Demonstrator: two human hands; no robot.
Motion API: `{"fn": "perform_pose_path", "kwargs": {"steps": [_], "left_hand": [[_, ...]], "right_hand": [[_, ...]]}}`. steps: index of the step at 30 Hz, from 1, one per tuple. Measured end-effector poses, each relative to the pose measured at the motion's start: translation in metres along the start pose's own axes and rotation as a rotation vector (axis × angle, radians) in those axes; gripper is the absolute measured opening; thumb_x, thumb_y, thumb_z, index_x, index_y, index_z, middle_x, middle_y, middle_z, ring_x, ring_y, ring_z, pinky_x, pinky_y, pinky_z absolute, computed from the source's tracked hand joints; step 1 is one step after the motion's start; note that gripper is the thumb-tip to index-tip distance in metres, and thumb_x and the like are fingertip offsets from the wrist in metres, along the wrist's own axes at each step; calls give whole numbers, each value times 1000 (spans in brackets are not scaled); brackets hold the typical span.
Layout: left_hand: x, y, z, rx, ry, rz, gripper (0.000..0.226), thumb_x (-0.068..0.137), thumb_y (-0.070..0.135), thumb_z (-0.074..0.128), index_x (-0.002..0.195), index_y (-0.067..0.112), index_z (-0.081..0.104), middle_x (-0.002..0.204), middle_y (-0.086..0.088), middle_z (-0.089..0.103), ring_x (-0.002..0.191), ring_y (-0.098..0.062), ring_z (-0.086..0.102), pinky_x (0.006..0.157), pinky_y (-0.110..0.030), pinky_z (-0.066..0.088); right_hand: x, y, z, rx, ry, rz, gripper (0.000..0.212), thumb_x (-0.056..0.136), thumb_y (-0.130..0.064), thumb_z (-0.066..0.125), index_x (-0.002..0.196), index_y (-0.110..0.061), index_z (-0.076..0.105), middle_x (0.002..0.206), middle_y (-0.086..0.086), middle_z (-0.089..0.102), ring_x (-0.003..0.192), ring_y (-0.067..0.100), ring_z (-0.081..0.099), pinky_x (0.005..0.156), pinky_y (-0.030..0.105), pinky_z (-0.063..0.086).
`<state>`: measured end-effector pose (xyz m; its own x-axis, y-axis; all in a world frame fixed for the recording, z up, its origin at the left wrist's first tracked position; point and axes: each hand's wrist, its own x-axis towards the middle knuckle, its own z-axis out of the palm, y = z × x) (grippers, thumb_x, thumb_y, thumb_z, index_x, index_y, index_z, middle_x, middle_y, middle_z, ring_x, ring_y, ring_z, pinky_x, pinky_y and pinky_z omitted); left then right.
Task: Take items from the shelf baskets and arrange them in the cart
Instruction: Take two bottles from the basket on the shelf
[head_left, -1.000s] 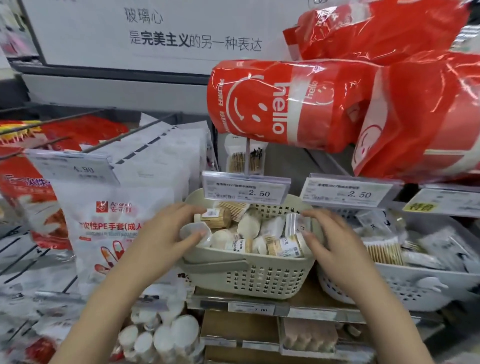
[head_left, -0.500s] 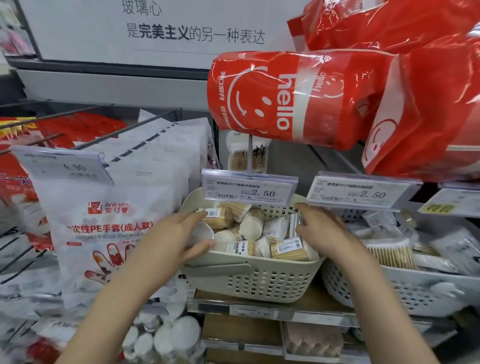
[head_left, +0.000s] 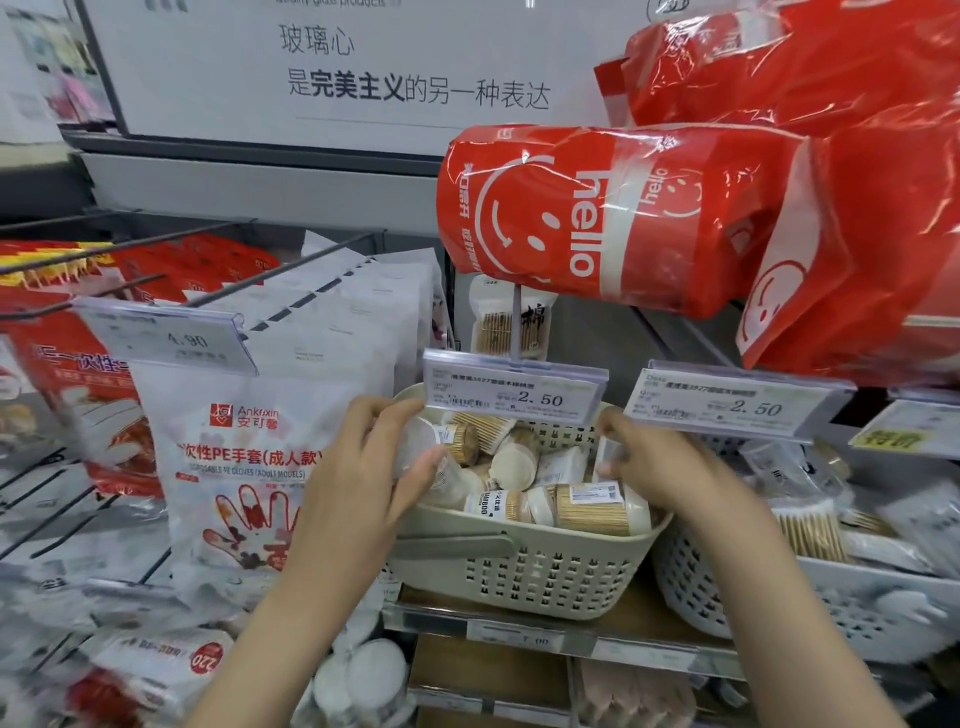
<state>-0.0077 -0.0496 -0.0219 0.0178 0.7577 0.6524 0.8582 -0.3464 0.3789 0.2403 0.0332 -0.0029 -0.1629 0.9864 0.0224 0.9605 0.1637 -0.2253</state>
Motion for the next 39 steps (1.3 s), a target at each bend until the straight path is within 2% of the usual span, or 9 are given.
{"fn": "perform_pose_path", "kwargs": {"steps": [4,7,13,16,19,25,31,35,39], "left_hand": [[-2,2,6,-109,107,-29,51,96,57,28,118,15,47,109,8,38,87,8,36,67,-8,39],[-4,6,8,-184,131,-51,63,93,64,24,119,11,47,109,4,39,91,14,38,82,2,31],[-11,21,4,-309,134,-105,56,85,75,26,114,29,36,104,17,40,102,17,39,83,4,28],[-18,30,-2,-345,141,-129,61,82,79,26,110,26,40,105,20,43,101,17,43,79,1,32],[-29,38,-12,-399,121,-204,72,75,85,27,107,23,45,98,14,53,91,8,52,69,-7,41],[-78,41,-35,-529,67,-525,76,52,94,46,98,34,48,96,9,58,94,-10,58,75,-26,47],[-143,28,-66,-544,38,-838,65,56,74,68,99,28,52,108,4,59,121,-25,51,82,-25,47],[-182,20,-99,-585,100,-982,49,59,77,66,92,41,62,102,6,68,99,-12,64,78,-32,48],[-217,10,-126,-728,339,-1194,42,70,51,60,95,17,67,85,-1,74,73,-16,68,67,-31,52]], "right_hand": [[-12,11,-7,100,177,-54,8,93,-27,58,90,-23,52,78,-11,44,79,11,50,63,28,33],[-24,14,0,217,241,-87,27,92,-45,54,71,-30,48,64,-12,47,68,15,52,60,27,36],[-59,13,22,756,528,-63,44,67,-51,73,104,-43,50,106,-34,54,100,-13,49,83,13,38],[-78,12,24,764,572,-192,37,76,-49,66,109,-51,47,112,-42,48,112,-19,43,88,2,35],[-101,5,30,781,559,-267,27,88,-55,55,114,-55,49,118,-36,47,118,-12,43,92,10,37],[-145,-32,49,1257,281,-232,45,70,-81,54,102,-50,61,100,-14,68,86,0,64,67,10,48],[-165,-72,97,1554,-201,-75,58,45,-72,82,91,-39,65,103,1,72,94,25,69,88,59,51],[-178,-106,117,1638,-447,-83,39,66,-50,79,103,-45,67,113,-2,70,104,24,68,90,51,53],[-185,-142,128,1653,-616,-68,43,71,-42,69,113,-29,67,114,4,70,103,25,68,79,34,58]]}}
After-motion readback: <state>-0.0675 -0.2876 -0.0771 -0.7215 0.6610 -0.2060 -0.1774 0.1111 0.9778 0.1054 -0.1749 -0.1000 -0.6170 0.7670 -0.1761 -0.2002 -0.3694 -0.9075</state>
